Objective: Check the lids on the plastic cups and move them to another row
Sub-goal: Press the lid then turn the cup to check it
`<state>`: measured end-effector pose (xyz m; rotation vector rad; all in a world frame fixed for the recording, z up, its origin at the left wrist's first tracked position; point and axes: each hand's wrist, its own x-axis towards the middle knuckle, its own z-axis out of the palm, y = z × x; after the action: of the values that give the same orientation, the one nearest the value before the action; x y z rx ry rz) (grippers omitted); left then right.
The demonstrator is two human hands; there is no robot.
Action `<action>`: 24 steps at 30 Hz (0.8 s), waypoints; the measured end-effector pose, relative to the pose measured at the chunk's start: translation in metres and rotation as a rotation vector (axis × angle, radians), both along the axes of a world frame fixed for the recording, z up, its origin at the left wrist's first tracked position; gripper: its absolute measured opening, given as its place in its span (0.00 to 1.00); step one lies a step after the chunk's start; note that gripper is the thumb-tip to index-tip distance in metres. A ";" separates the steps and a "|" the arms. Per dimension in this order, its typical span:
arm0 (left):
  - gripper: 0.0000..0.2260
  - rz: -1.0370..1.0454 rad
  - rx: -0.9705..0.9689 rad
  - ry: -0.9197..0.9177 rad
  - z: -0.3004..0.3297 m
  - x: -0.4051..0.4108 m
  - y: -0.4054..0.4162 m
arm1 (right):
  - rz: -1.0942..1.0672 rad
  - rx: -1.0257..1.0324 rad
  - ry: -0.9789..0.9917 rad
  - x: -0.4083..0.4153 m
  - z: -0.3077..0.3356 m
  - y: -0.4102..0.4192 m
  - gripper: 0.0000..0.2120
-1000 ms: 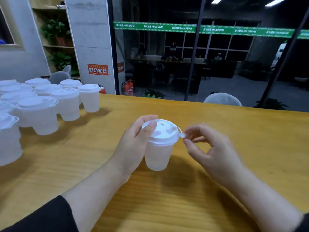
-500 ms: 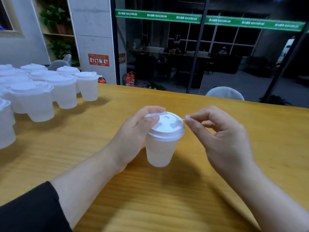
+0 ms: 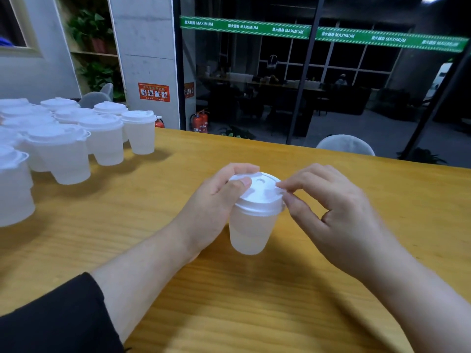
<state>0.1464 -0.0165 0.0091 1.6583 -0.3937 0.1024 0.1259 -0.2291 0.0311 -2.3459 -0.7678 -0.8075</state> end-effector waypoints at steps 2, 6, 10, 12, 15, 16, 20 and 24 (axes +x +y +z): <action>0.14 -0.004 0.003 0.004 0.000 0.000 0.000 | -0.017 -0.057 0.016 -0.002 0.006 -0.002 0.10; 0.15 -0.006 0.004 0.002 0.000 -0.001 0.000 | -0.037 -0.080 0.055 -0.004 0.012 -0.001 0.14; 0.16 0.006 -0.002 0.014 0.000 -0.002 0.000 | -0.070 -0.017 0.079 -0.007 0.006 0.001 0.14; 0.20 0.020 0.009 0.022 -0.001 -0.002 -0.001 | -0.062 0.070 0.185 -0.009 0.001 0.005 0.22; 0.31 0.019 0.066 0.022 -0.001 -0.003 -0.002 | 0.005 0.183 0.443 -0.010 -0.004 0.017 0.42; 0.34 -0.006 0.085 0.029 -0.002 -0.003 -0.003 | 0.020 0.221 0.492 -0.011 -0.006 0.020 0.47; 0.38 -0.065 0.083 0.067 -0.001 -0.005 -0.005 | 0.041 0.359 0.537 -0.014 -0.005 0.029 0.48; 0.32 -0.004 -0.080 0.207 0.001 -0.006 -0.008 | 0.099 0.568 0.529 -0.014 0.001 0.026 0.43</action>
<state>0.1400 -0.0244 0.0097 1.5718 -0.2330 -0.0561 0.1122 -0.2032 0.0317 -1.8562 -0.3583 -0.2766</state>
